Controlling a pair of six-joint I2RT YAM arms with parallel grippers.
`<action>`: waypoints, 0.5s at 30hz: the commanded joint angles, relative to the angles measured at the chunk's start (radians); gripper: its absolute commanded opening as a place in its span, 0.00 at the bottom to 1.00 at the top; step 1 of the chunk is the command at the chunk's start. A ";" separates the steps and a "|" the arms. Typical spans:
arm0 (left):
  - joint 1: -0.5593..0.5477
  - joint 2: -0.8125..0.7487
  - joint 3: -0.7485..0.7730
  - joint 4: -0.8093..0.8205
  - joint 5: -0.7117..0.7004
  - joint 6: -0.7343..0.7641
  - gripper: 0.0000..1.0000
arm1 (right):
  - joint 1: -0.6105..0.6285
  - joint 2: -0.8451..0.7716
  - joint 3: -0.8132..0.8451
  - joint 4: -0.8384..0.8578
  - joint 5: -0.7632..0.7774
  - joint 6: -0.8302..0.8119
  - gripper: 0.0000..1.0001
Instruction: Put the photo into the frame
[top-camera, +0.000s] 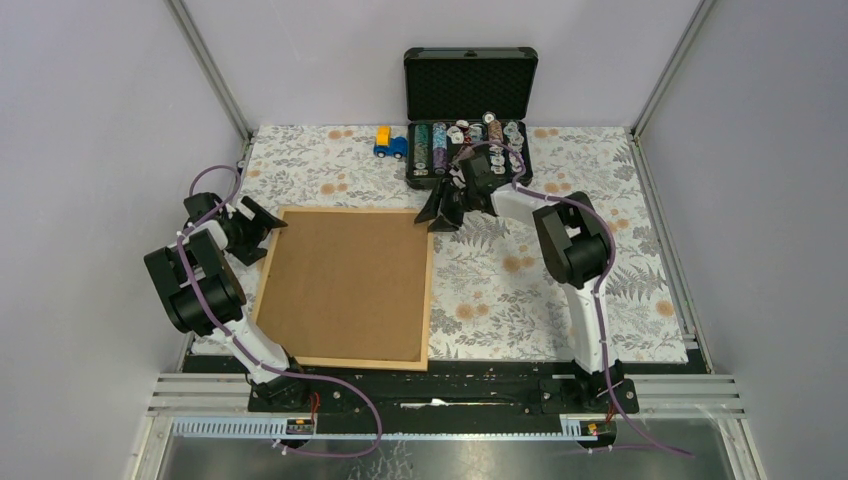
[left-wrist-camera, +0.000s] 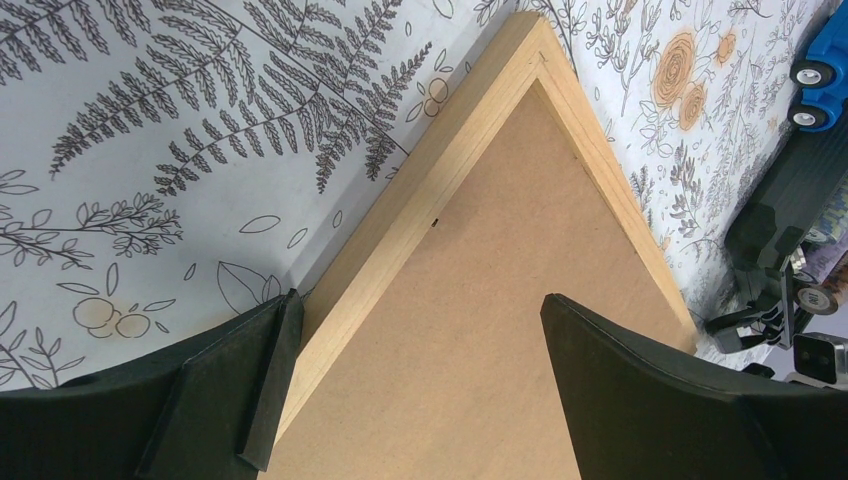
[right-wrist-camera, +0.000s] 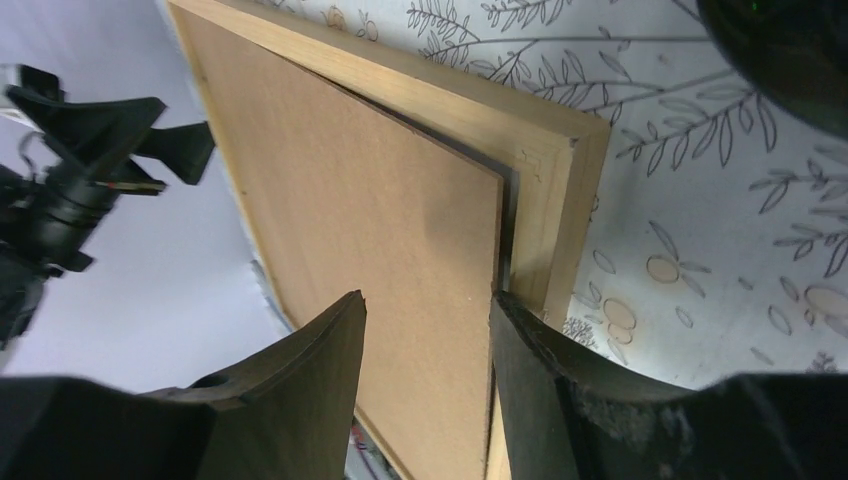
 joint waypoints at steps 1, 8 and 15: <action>-0.028 0.061 -0.067 -0.101 -0.015 -0.006 0.99 | 0.042 -0.144 -0.088 0.354 -0.231 0.257 0.55; -0.042 0.053 -0.075 -0.100 -0.033 -0.012 0.99 | 0.051 -0.176 -0.207 0.765 -0.270 0.527 0.51; -0.063 0.057 -0.079 -0.096 -0.032 -0.018 0.99 | 0.060 -0.118 -0.277 1.199 -0.223 0.746 0.50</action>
